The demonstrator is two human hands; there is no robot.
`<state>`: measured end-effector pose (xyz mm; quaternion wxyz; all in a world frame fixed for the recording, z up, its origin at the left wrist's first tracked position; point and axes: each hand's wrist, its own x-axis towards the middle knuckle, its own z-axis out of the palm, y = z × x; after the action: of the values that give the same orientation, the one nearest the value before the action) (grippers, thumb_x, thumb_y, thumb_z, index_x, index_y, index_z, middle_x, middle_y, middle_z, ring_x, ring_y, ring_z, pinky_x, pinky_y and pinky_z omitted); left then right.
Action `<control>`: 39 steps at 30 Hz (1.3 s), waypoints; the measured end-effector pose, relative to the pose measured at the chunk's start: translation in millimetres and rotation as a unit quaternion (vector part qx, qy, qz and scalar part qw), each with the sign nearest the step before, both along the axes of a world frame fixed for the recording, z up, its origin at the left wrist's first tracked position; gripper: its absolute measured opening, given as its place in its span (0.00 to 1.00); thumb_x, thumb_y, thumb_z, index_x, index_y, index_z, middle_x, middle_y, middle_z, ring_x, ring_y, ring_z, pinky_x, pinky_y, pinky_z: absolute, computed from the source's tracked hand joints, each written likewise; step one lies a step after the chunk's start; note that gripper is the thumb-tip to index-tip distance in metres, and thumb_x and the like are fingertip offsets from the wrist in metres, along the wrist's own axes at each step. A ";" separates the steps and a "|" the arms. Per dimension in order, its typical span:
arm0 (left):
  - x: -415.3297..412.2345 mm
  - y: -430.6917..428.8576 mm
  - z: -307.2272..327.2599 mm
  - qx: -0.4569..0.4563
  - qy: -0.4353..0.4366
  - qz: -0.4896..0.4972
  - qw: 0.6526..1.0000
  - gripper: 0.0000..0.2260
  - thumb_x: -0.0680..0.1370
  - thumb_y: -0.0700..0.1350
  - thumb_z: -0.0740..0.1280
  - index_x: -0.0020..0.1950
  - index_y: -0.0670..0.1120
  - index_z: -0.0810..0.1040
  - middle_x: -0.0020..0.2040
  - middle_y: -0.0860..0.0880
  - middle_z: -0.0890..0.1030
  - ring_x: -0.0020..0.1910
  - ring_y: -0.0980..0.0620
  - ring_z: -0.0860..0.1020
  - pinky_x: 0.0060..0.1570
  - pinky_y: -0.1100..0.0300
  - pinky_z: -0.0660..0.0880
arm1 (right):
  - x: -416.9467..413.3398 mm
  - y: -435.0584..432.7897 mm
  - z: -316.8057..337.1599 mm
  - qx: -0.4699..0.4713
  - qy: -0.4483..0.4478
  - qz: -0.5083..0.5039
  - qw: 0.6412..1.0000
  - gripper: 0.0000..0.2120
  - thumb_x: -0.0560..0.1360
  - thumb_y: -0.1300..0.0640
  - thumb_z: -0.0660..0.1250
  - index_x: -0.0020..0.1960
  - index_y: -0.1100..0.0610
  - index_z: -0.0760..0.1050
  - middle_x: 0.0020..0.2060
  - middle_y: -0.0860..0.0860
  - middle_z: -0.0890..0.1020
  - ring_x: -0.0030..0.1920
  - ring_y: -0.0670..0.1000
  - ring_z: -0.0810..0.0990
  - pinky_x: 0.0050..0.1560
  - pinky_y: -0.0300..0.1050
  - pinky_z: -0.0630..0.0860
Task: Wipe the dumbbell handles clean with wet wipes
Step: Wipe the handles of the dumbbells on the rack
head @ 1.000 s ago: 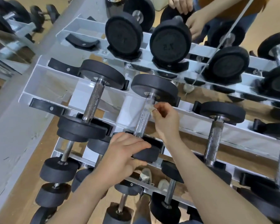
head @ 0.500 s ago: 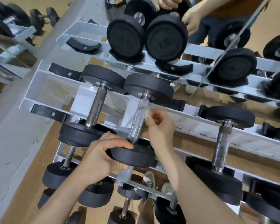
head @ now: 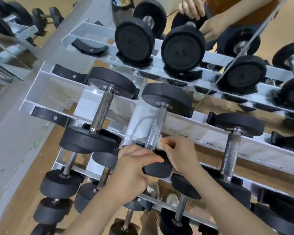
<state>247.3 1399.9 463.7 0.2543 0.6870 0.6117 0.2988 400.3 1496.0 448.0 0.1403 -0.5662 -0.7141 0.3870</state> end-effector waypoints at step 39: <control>26.3 136.5 -24.5 -0.122 -0.295 0.428 0.845 0.10 0.70 0.36 0.73 0.35 0.51 0.80 0.35 0.49 0.81 0.34 0.52 0.78 0.37 0.59 0.77 | -12.9 43.1 -8.8 -0.079 0.283 -0.390 0.873 0.09 0.74 0.63 0.67 0.38 0.52 0.80 0.34 0.50 0.80 0.37 0.51 0.78 0.43 0.46 0.76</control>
<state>273.5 1536.4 439.2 0.3518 0.1998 0.7724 0.4897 387.3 1539.1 439.2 0.4308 -0.6745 -0.3323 0.4990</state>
